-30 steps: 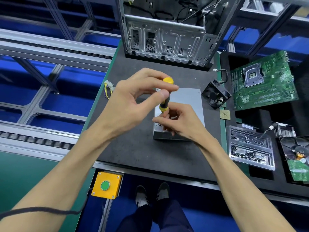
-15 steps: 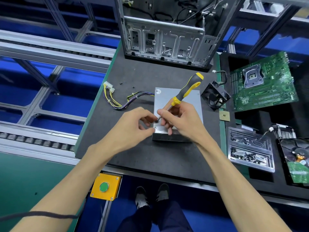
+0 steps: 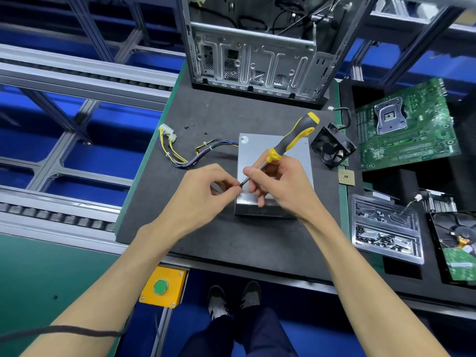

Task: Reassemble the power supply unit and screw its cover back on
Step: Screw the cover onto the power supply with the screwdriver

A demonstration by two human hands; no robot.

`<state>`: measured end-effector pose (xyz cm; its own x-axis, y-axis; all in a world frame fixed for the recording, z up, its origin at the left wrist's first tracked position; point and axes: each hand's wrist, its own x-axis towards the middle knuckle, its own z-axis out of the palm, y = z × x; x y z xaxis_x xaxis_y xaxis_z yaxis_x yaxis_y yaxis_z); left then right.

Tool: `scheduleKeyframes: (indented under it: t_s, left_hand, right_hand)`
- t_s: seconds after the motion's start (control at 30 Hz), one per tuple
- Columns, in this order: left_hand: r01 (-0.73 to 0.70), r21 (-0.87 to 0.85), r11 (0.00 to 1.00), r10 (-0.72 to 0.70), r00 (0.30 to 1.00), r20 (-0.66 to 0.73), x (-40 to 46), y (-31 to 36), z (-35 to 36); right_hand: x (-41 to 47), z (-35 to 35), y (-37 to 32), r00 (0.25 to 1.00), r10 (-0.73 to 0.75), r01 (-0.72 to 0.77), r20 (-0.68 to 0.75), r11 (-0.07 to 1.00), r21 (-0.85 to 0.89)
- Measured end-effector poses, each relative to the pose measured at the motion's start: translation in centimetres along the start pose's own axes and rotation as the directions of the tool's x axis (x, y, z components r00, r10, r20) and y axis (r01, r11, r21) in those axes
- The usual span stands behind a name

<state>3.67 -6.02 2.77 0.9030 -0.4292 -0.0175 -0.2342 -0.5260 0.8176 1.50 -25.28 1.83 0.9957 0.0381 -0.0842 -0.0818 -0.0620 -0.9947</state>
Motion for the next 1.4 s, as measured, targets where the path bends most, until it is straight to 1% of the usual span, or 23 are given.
scheduleKeyframes:
  t_s: [0.17,0.57,0.7,0.87,1.0,1.23,1.4]
  left_hand:
    - [-0.002,-0.062,0.998,0.001,1.0,-0.023,-0.2,-0.1,0.3]
    - [0.01,-0.196,0.98,-0.03,0.995,-0.097,-0.4,-0.9,1.0]
    - [0.011,-0.195,0.981,-0.03,0.995,-0.093,-0.3,-1.0,0.9]
    - [0.005,-0.192,0.981,-0.022,0.996,-0.086,-0.3,-0.8,1.1]
    - [-0.013,-0.152,0.988,0.004,0.998,-0.058,-0.5,-1.2,1.0]
    - [-0.104,-0.053,0.993,0.105,0.994,0.019,-1.3,-2.0,0.6]
    - [-0.109,-0.061,0.992,0.108,0.994,-0.02,-1.5,-1.9,0.6]
  right_hand:
    - [0.0,0.0,-0.2,1.0,-0.018,0.018,-0.008,0.999,0.047]
    - [0.0,0.0,-0.1,1.0,-0.026,0.026,-0.002,0.998,0.06]
    - [0.0,0.2,0.0,0.999,-0.032,0.032,0.013,0.999,0.012]
    - [-0.1,0.3,-0.1,0.999,-0.036,0.036,0.0,0.999,-0.007]
    - [-0.2,0.3,0.0,0.999,-0.048,0.049,0.009,0.996,-0.073]
    - [-0.3,0.3,0.5,0.997,-0.067,0.074,0.034,0.962,-0.264]
    - [-0.4,0.4,0.1,0.992,-0.114,0.124,0.051,0.936,-0.328]
